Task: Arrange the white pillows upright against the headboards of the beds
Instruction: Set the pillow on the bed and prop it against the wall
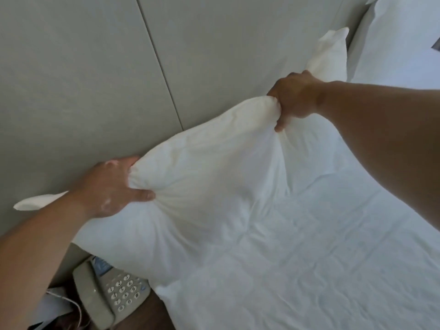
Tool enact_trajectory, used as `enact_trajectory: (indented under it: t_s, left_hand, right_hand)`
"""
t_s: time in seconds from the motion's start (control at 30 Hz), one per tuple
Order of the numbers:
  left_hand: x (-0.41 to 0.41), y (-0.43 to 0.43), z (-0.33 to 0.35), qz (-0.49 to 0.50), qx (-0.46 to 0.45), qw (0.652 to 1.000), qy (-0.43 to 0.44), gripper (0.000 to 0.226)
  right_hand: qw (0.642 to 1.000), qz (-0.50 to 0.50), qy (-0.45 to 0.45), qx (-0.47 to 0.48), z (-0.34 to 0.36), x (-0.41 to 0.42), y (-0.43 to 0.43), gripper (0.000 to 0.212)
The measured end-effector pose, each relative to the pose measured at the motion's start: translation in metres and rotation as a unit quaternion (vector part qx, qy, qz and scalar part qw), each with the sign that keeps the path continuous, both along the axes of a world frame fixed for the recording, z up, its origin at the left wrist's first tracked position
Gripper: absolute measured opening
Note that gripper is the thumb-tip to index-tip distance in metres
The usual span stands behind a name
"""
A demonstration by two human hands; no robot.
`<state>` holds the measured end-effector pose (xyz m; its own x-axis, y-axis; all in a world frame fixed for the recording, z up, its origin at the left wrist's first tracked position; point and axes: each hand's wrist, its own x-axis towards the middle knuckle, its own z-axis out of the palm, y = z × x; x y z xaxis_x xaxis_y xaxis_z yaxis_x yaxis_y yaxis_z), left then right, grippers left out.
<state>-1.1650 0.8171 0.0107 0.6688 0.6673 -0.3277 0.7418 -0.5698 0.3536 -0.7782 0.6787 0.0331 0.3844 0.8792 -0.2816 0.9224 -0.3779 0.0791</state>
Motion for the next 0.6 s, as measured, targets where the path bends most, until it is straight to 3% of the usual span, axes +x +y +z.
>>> enact_trajectory:
  t_s: [0.23, 0.37, 0.6]
  left_hand:
    - [0.011, 0.018, -0.006, 0.021, 0.086, 0.996, 0.006, 0.071]
    - [0.009, 0.008, -0.026, 0.024, 0.080, 0.993, 0.078, 0.070]
    - [0.015, 0.011, -0.014, 0.021, 0.059, 0.998, -0.010, 0.052]
  right_hand:
    - [1.000, -0.004, -0.030, 0.007, -0.003, 0.005, 0.039, 0.063]
    - [0.997, 0.002, -0.073, -0.031, -0.033, -0.009, 0.051, 0.077]
    - [0.996, 0.025, -0.087, -0.011, -0.018, -0.006, 0.053, 0.050]
